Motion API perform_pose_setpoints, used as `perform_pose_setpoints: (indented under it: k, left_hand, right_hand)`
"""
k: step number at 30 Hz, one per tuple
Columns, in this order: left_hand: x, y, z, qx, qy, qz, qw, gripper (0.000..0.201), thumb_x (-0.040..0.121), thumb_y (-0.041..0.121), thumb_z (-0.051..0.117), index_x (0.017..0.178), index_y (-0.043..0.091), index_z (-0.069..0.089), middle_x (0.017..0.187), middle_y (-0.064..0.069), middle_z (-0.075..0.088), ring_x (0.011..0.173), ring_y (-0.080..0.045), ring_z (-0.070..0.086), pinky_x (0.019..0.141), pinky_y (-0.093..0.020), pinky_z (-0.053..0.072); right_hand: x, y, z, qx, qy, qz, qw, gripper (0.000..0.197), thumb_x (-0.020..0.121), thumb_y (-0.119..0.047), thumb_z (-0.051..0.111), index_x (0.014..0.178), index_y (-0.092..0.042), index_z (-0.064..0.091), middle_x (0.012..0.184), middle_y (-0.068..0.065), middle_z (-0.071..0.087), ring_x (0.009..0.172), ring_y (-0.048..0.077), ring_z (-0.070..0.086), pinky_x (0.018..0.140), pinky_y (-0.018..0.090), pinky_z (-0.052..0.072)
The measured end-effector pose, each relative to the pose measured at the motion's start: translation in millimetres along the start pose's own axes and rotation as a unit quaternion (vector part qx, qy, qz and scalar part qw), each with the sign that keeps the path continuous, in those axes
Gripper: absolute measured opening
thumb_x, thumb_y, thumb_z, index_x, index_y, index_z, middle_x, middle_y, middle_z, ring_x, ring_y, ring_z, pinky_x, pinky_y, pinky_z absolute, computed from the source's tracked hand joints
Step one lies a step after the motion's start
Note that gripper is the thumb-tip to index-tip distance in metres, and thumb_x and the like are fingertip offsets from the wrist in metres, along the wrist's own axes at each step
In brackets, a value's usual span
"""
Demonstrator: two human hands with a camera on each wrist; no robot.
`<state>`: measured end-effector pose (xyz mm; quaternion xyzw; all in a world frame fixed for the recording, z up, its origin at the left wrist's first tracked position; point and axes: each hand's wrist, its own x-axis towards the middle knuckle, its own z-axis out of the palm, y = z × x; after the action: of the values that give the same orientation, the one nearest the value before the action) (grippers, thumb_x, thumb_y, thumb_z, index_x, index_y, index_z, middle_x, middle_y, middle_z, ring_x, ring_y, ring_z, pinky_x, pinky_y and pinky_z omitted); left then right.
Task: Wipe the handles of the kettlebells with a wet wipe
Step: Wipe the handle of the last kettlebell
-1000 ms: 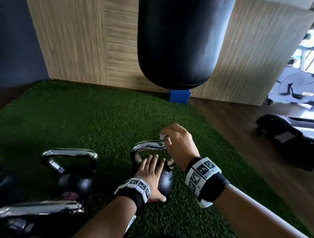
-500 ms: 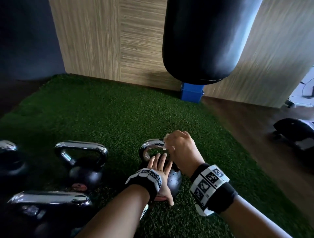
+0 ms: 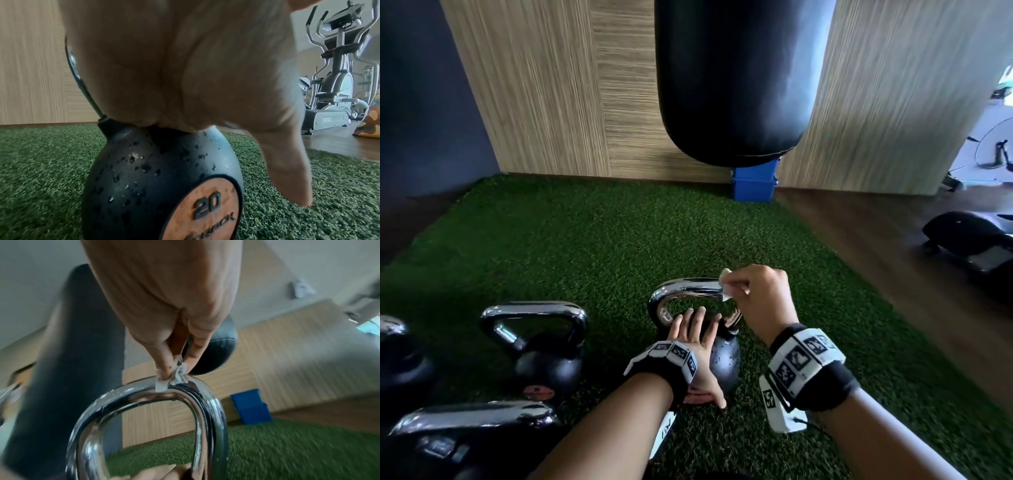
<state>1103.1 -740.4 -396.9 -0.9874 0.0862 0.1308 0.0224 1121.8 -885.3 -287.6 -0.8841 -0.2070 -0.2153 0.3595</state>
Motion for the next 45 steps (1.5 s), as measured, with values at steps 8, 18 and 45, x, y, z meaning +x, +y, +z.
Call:
perform_pose_setpoints:
  k: [8, 18, 45]
  left_hand:
    - [4.2, -1.3, 5.3, -0.007, 0.008, -0.003, 1.000, 0.160, 0.054, 0.082, 0.076, 0.154, 0.022, -0.033, 0.157, -0.013, -0.045, 0.147, -0.033, -0.041, 0.111, -0.046, -0.031]
    - [0.3, -0.8, 15.7, 0.005, 0.044, -0.033, 0.998, 0.164, 0.025, 0.099, 0.061, 0.163, 0.020, 0.019, 0.169, -0.016, 0.018, 0.155, -0.035, 0.022, 0.117, -0.037, -0.029]
    - [-53.3, -56.1, -159.2, -0.109, 0.082, 0.175, 0.975, 0.020, 0.089, 0.045, 0.065, 0.108, 0.044, 0.073, 0.076, 0.040, 0.066, 0.077, 0.019, 0.062, 0.068, -0.005, 0.045]
  right_hand:
    - [-5.0, 12.7, 1.0, 0.026, 0.033, 0.039, 0.998, 0.018, 0.082, -0.002, 0.074, 0.085, -0.017, 0.083, 0.079, -0.006, 0.078, 0.067, -0.005, 0.065, 0.069, -0.004, 0.042]
    - [-15.9, 52.9, 2.1, 0.316, 0.033, 0.279, 0.906, 0.020, 0.075, -0.007, 0.085, 0.090, -0.019, 0.080, 0.081, -0.001, 0.079, 0.086, 0.018, 0.076, 0.079, 0.030, 0.056]
    - [-16.8, 70.5, -36.0, 0.450, -0.196, 0.292, 0.821, 0.030, 0.060, -0.002, 0.086, 0.089, 0.002, 0.078, 0.087, 0.023, 0.075, 0.073, 0.023, 0.074, 0.066, 0.027, 0.060]
